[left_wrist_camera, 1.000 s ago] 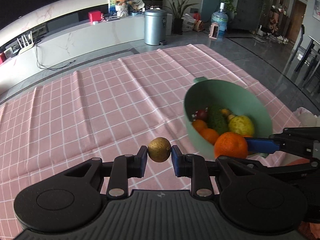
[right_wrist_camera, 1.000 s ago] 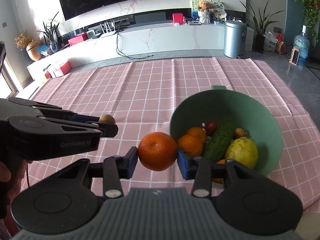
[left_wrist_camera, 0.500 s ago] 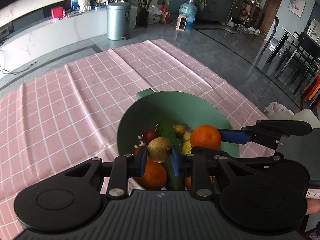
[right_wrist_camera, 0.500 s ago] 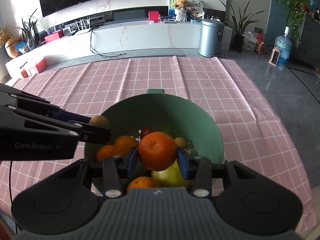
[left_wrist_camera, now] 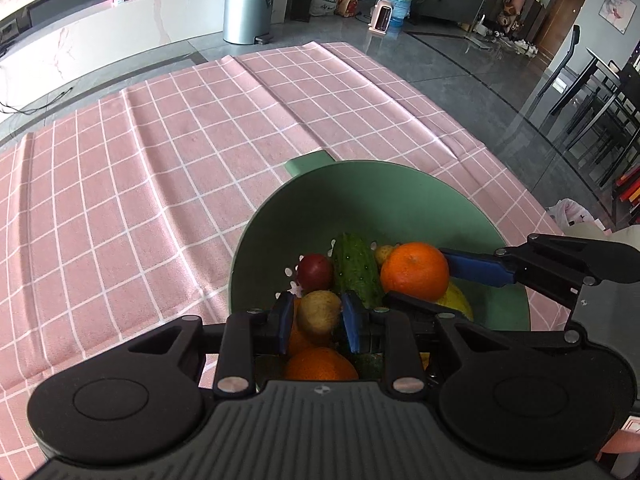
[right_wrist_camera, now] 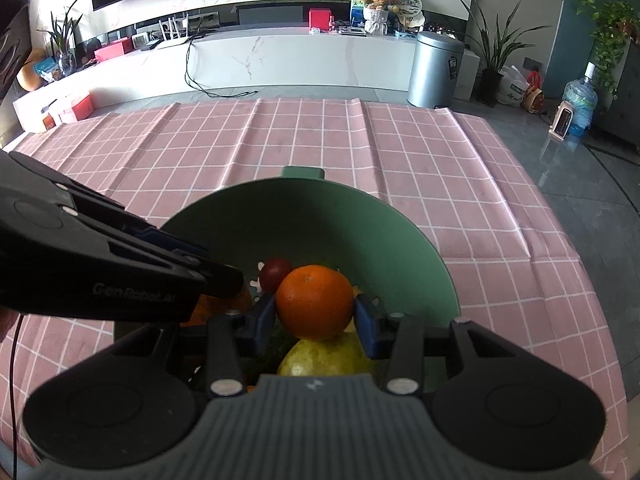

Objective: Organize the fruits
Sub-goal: 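Carry the kiwi and orange with both tools into the colander, then open both tools to release the fruit and withdraw from the colander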

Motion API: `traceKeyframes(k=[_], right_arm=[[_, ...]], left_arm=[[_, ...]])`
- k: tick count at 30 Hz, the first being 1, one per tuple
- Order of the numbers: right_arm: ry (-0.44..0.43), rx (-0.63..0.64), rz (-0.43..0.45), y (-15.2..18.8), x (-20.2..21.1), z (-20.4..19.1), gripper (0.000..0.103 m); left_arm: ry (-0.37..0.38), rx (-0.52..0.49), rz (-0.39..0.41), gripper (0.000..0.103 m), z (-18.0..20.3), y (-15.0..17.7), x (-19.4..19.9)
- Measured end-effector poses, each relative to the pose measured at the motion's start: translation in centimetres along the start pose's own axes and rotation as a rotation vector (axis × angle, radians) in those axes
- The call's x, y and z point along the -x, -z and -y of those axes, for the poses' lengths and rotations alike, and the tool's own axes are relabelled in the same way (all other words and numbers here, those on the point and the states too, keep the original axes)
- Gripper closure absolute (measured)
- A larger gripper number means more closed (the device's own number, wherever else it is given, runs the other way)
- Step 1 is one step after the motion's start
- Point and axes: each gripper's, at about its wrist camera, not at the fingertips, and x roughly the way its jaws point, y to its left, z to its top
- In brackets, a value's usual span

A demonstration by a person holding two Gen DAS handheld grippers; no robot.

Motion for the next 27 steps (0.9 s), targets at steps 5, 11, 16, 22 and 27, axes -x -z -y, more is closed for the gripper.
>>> traceKeyframes(k=[5, 11, 16, 22, 27], right_arm=[[-0.013, -0.012, -0.001, -0.1, 0.0, -0.1, 0.063], [0.009, -0.037, 0.002, -0.3, 1.0, -0.2, 0.054], [0.016, -0.075, 0.027, -0.1, 3.1, -0.1, 0.04], [0.013, -0.148, 0.089, 0.7, 6.4, -0.6, 0.033], [0.018, -0.204, 0.15, 2.3, 9.2, -1.7, 0.033]], left_arm=[[-0.002, 0.011, -0.002, 0.059, -0.2, 0.0, 0.0], [0.009, 0.029, 0.027, 0.044, -0.2, 0.3, 1.6], [0.017, 0.036, 0.065, 0.037, 0.0, 0.7, 3.6], [-0.017, 0.033, 0.15, 0.037, 0.9, 2.2, 7.3], [-0.074, 0.031, 0.22, 0.037, 1.5, 4.1, 10.4]])
